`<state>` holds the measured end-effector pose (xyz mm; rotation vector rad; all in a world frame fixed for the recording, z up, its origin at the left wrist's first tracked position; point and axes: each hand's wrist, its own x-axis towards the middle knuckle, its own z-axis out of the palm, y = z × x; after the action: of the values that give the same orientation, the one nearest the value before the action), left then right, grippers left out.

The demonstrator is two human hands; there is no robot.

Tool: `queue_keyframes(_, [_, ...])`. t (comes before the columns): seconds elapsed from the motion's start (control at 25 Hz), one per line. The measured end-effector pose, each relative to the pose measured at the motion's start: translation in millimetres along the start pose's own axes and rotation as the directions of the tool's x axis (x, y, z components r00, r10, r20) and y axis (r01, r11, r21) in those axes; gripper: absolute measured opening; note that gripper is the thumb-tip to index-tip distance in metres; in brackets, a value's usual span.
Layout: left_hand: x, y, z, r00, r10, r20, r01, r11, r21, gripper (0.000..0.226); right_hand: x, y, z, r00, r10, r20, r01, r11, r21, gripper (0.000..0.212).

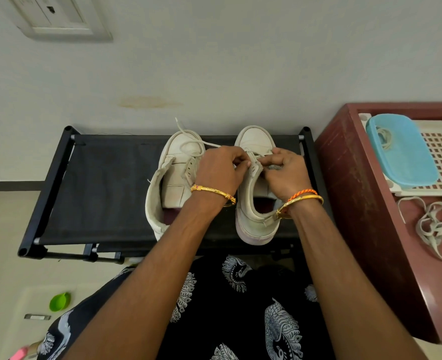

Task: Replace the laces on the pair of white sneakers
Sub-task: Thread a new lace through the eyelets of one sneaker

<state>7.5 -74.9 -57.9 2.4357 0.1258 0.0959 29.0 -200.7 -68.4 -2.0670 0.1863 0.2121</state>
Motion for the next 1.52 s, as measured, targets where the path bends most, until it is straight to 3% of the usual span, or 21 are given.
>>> queue_keyframes(0.12, [-1,1,-2,1.000,-0.018,0.006,0.018,0.998,-0.057,0.011,-2,0,-3,0.999,-0.015,0.050,0.013,0.999,0.052,0.025])
queue_keyframes(0.24, [-2,1,-9,0.991,-0.131,-0.008,0.128,0.975,-0.182,0.003,-8,2,-6,0.993,-0.119,-0.007,0.118,0.993,-0.022,0.035])
queue_keyframes(0.36, [-4,-2,-23,0.973,-0.213,-0.089,0.191,0.960,-0.205,0.004,-12,6,-12,0.992,-0.118,-0.041,0.111,0.985,-0.133,0.045])
queue_keyframes(0.52, [-9,-14,-49,0.921,-0.306,-0.239,0.255,0.941,-0.220,0.006,-15,10,-16,0.991,-0.113,-0.074,0.103,0.987,-0.119,0.044])
queue_keyframes(0.64, [-15,-25,-65,0.847,-0.397,-0.354,0.310,0.909,-0.278,0.006,-18,10,-15,0.992,-0.059,-0.111,0.051,0.996,-0.078,0.042])
queue_keyframes(0.84, [-26,-40,-82,0.641,-0.533,-0.552,0.468,0.842,-0.270,0.016,-22,11,-14,0.980,0.022,-0.199,-0.031,0.999,-0.042,0.036])
queue_keyframes(0.92, [-27,-43,-83,0.605,-0.547,-0.579,0.504,0.826,-0.253,0.017,-22,11,-11,0.975,0.042,-0.218,-0.051,0.998,-0.035,0.028])
queue_keyframes(0.96, [-26,-41,-82,0.623,-0.518,-0.586,0.519,0.834,-0.186,0.022,-22,10,-9,0.975,0.044,-0.220,-0.054,0.998,-0.038,0.024])
queue_keyframes(1.04, [-24,-27,-71,0.758,-0.383,-0.528,0.461,0.887,0.018,0.037,-21,7,-6,0.973,0.052,-0.227,-0.066,0.996,-0.056,0.020])
queue_keyframes(1.12, [-22,-7,-53,0.916,-0.169,-0.363,0.257,0.943,0.210,0.036,-20,3,-6,0.968,0.071,-0.239,-0.090,0.994,-0.069,0.021])
queue_keyframes(1.16, [-20,2,-42,0.960,-0.076,-0.269,0.152,0.950,0.273,0.032,-19,2,-6,0.967,0.077,-0.243,-0.097,0.993,-0.072,0.021])
queue_keyframes(1.24, [-15,12,-24,0.992,0.021,-0.123,0.021,0.944,0.330,0.026,-18,1,-7,0.966,0.082,-0.246,-0.105,0.991,-0.079,0.021])
queue_keyframes(1.32, [-8,16,-11,0.999,0.040,-0.037,-0.024,0.935,0.353,0.024,-17,1,-8,0.965,0.088,-0.248,-0.109,0.991,-0.074,0.018])
queue_keyframes(1.52, [1,14,-1,0.999,0.034,-0.016,-0.025,0.921,0.389,0.021,-16,0,-7,0.967,0.084,-0.240,-0.103,0.993,-0.064,0.013])
